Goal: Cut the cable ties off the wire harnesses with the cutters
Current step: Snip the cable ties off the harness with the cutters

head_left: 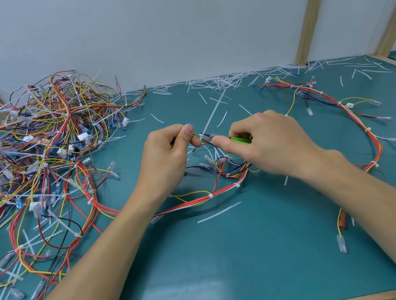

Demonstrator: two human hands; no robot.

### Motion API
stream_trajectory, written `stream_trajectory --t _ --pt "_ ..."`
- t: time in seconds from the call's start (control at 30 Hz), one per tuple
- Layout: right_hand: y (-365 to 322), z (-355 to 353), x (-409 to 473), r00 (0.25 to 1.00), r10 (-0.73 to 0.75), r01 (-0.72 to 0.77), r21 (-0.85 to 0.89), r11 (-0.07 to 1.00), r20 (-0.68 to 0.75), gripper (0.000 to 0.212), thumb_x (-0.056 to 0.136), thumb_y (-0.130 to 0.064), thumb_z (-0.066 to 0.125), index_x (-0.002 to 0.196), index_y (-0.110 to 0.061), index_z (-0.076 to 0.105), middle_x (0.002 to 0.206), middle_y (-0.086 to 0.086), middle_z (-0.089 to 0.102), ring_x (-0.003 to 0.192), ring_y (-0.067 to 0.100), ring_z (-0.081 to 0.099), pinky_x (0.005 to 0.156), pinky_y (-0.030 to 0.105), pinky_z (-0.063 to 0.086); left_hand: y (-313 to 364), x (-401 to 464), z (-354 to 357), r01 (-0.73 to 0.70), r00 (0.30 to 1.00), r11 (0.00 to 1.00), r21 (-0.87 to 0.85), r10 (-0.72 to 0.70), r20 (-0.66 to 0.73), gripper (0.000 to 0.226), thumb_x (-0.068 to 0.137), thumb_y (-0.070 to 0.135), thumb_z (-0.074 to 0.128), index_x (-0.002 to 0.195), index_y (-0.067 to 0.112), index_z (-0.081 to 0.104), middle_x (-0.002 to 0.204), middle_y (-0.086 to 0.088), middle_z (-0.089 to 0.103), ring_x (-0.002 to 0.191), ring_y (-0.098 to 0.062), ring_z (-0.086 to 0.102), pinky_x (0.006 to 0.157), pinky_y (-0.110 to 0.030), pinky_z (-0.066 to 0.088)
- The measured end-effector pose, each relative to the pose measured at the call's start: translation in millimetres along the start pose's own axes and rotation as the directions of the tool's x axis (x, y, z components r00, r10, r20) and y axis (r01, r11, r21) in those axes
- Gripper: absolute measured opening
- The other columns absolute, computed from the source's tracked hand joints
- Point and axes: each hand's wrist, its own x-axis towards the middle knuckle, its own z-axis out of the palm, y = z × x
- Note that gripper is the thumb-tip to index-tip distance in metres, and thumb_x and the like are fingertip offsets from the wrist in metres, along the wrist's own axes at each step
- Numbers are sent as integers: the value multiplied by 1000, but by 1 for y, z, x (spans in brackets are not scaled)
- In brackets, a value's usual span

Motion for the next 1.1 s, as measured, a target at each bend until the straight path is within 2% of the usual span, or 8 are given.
stream_trajectory --t 1.1 --pt "2 1 1 1000 2 -2 23 1000 -3 66 90 -79 43 57 -22 52 50 -5 49 59 5 48 54 30 31 1 -1 0 11 1000 1000 -9 -11 10 39 105 25 50 73 16 69 39 10 22 40 -9 20 42 -19 14"
